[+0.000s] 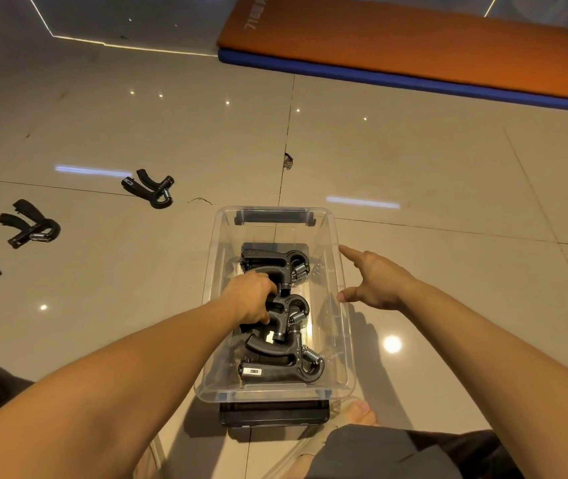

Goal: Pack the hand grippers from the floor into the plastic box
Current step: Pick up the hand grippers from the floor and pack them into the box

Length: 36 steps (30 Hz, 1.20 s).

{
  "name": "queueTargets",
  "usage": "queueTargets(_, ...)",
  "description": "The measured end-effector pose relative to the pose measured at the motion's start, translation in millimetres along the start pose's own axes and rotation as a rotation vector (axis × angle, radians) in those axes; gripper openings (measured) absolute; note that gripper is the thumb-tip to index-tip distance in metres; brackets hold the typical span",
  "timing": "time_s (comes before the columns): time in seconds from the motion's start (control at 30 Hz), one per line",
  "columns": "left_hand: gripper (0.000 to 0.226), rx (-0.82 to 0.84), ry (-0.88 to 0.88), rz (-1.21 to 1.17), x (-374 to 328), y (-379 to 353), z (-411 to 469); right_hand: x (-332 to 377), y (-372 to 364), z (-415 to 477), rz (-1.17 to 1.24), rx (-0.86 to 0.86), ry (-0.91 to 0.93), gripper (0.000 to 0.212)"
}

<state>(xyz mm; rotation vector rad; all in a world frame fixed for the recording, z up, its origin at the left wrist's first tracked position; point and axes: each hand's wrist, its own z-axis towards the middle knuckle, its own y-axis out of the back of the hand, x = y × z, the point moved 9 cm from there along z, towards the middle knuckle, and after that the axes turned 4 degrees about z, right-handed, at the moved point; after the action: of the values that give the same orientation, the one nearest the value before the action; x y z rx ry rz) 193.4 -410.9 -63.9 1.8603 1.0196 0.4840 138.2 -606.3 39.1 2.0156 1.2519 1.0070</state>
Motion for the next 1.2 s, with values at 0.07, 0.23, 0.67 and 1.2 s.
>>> queueTargets(0.07,0.069,0.026,0.029,-0.060,3,-3,1,-2,-1,-1,0.008,-0.002,0.001,0.105)
queueTargets(0.23,0.076,0.042,0.073,-0.132,7,-5,2,-4,-2,-2,-0.001,0.000,0.001,0.103)
queueTargets(0.67,0.073,-0.065,0.050,-0.279,-2,39,-20,2,3,-6,0.002,-0.018,-0.052,0.103)
queueTargets(1.2,0.047,-0.218,0.212,-0.203,155,215,-254,266,64,-61,-0.024,-0.302,0.424,0.041)
